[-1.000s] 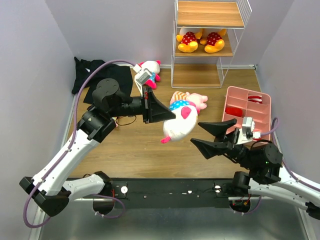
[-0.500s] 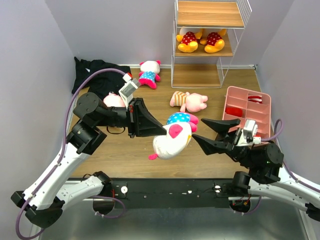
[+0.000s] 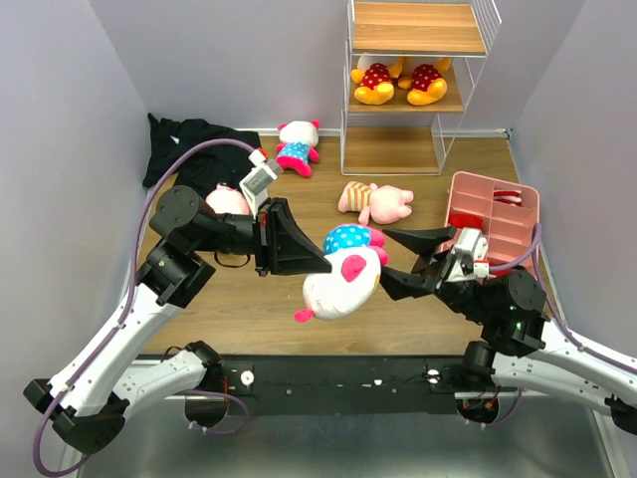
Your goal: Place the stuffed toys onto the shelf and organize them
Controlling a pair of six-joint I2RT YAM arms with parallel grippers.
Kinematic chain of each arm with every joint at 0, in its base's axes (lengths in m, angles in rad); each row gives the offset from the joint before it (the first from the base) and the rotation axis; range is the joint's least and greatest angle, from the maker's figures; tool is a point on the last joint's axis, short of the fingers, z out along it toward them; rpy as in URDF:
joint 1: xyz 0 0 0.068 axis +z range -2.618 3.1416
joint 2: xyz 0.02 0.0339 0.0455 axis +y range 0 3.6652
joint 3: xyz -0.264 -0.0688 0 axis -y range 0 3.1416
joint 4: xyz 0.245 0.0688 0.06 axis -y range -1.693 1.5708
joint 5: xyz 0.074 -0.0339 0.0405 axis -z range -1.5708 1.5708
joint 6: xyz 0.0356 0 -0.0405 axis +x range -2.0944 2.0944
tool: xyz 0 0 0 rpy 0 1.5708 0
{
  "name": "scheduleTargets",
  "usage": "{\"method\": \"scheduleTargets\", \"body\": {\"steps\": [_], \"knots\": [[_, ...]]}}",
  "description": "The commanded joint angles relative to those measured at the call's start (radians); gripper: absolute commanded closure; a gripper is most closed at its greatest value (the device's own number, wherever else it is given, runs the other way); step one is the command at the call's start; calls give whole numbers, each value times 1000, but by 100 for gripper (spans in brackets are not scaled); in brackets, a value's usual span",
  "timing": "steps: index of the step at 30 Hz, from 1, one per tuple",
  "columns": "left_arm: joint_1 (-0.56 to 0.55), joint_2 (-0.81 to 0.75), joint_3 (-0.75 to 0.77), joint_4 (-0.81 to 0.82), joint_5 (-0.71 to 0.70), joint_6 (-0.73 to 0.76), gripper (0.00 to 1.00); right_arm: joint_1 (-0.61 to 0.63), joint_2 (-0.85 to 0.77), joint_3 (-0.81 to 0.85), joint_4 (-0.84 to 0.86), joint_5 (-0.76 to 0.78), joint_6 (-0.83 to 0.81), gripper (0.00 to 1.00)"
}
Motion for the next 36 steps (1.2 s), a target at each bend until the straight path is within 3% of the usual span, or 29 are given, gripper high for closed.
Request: {"method": "scheduleTargets", "body": {"steps": [1, 11, 27, 30, 31, 33, 34, 35, 36], "knots": [[4, -7, -5, 37, 60, -10, 100, -17, 32, 63, -15, -53, -85, 20], [4, -7, 6, -49, 114, 65, 100, -51, -47, 87, -213, -187, -208, 16], [2, -6, -26, 37, 154, 30, 100, -54, 62, 161, -316, -293, -241, 22], [4, -3, -31, 34, 156, 30, 100, -52, 55, 155, -299, -297, -235, 53], [2, -4, -32, 34, 156, 34, 100, -54, 52, 155, -296, -294, -233, 70], [4, -3, -31, 37, 151, 36, 100, -54, 42, 147, -288, -293, -233, 81], [7, 0, -28, 37, 148, 36, 100, -54, 36, 144, -285, -290, -227, 93], [15, 5, -23, 36, 143, 41, 100, -52, 25, 141, -283, -282, -219, 99], [27, 16, -20, 23, 136, 42, 100, -54, 19, 142, -285, -276, -210, 99]]}}
